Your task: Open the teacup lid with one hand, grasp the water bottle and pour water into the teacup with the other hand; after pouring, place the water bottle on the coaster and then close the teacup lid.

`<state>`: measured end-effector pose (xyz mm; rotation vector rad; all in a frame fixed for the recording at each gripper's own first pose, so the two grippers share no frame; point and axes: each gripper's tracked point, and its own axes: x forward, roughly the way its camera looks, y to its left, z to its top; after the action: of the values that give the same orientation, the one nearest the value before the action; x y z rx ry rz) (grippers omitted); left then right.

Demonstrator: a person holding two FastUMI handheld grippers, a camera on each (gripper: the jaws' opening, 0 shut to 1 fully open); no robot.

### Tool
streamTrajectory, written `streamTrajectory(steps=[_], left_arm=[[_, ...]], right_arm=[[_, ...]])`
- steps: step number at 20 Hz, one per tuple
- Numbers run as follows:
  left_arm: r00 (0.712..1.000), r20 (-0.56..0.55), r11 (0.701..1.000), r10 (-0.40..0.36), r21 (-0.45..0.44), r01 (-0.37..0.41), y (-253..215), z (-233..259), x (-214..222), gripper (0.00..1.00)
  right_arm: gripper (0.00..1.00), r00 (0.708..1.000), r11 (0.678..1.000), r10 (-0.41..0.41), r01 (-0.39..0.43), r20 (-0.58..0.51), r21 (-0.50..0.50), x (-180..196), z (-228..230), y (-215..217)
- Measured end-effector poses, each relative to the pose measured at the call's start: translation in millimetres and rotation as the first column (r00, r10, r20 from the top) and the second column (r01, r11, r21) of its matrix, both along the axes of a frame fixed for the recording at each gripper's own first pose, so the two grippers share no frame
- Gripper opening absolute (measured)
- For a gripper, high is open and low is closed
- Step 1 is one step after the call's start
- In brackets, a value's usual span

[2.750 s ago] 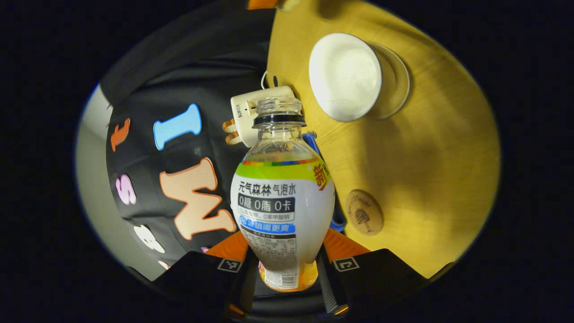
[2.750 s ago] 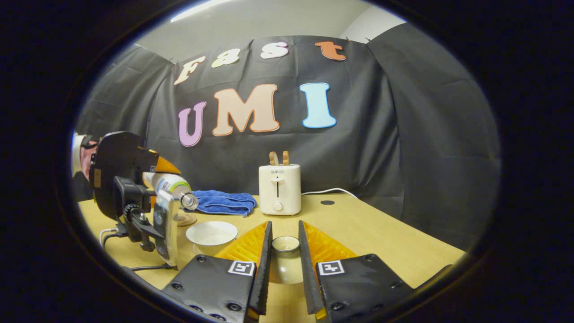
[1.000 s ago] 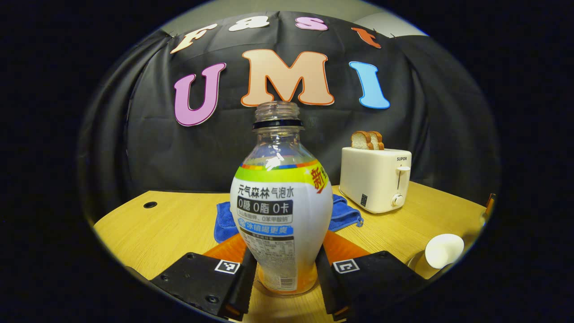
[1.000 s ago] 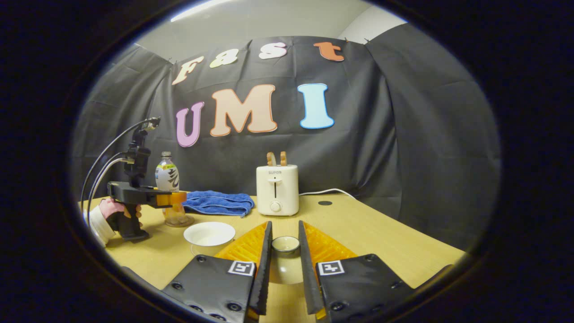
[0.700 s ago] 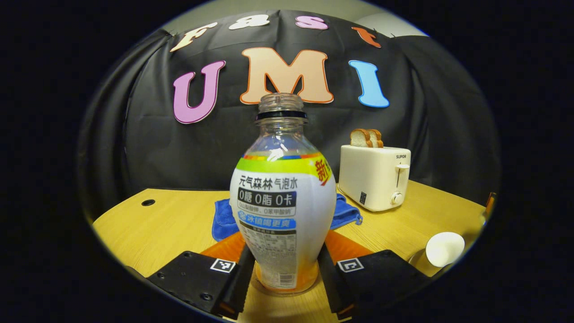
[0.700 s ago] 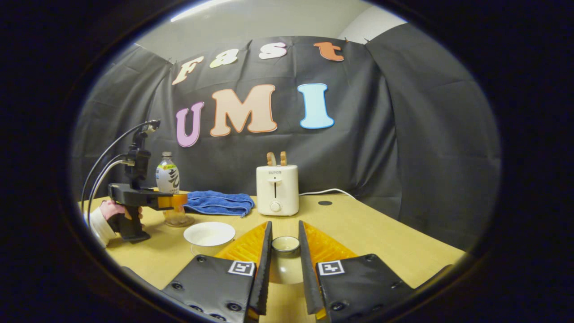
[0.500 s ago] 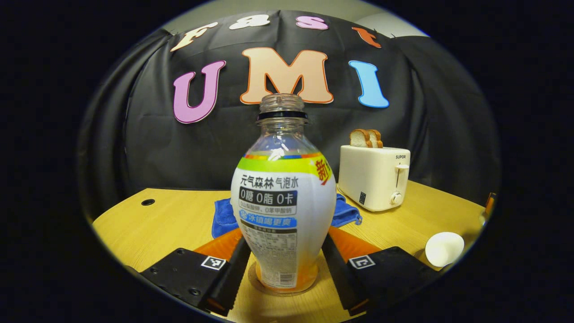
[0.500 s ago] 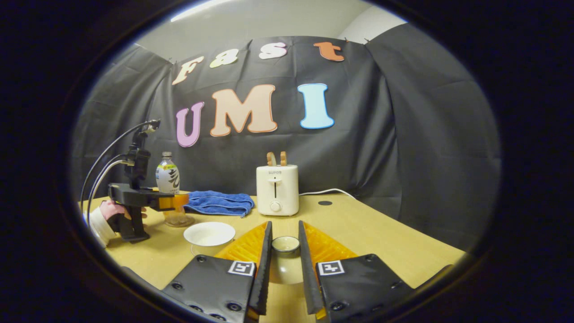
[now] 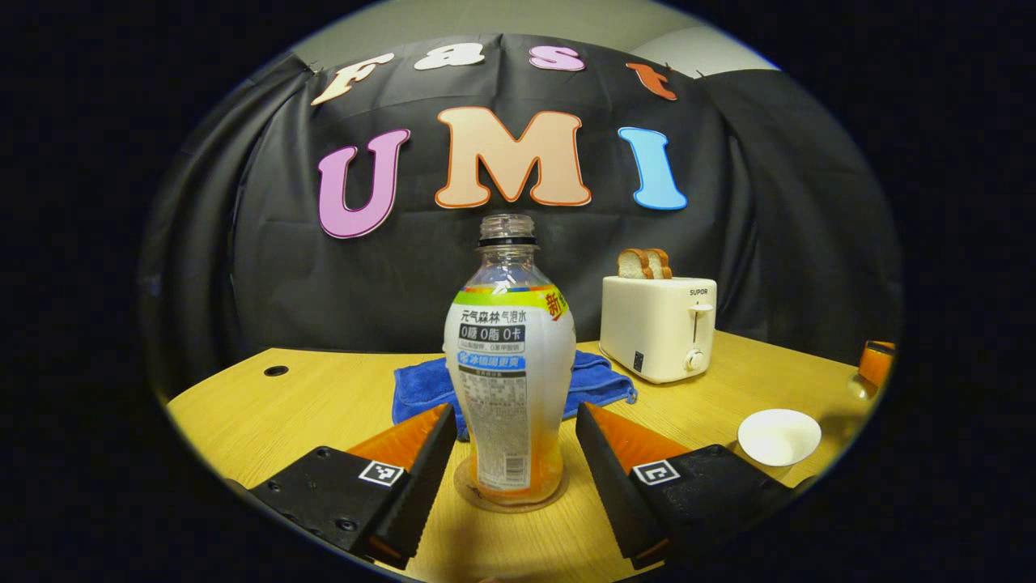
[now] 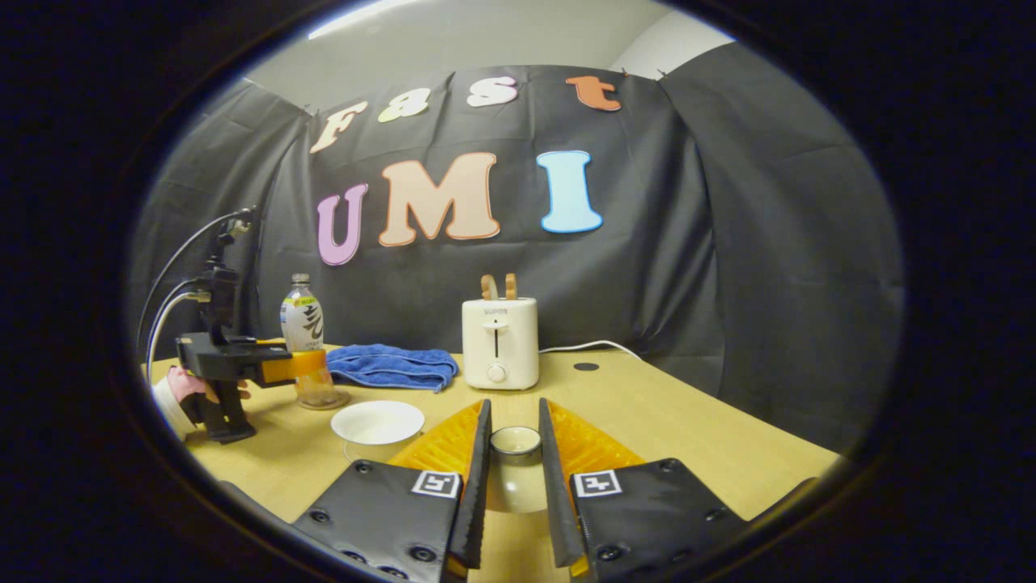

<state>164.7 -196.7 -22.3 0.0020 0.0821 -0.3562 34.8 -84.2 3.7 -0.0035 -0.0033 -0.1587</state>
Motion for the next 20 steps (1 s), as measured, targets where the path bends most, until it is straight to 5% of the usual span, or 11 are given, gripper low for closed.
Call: streamTrajectory(steps=[7,20], left_arm=[[0.994,0.112,0.999,0.015,-0.038,-0.011,22,22,-35,0.92],[0.992,0.093,0.996,0.086,-0.031,-0.083,61,17,-90,0.95]], right_arm=[[0.38,0.999,0.999,0.041,-0.041,-0.004,0.001,18,-2,25],[0.38,0.974,0.975,0.222,-0.222,-0.044,0.009,71,-10,107]])
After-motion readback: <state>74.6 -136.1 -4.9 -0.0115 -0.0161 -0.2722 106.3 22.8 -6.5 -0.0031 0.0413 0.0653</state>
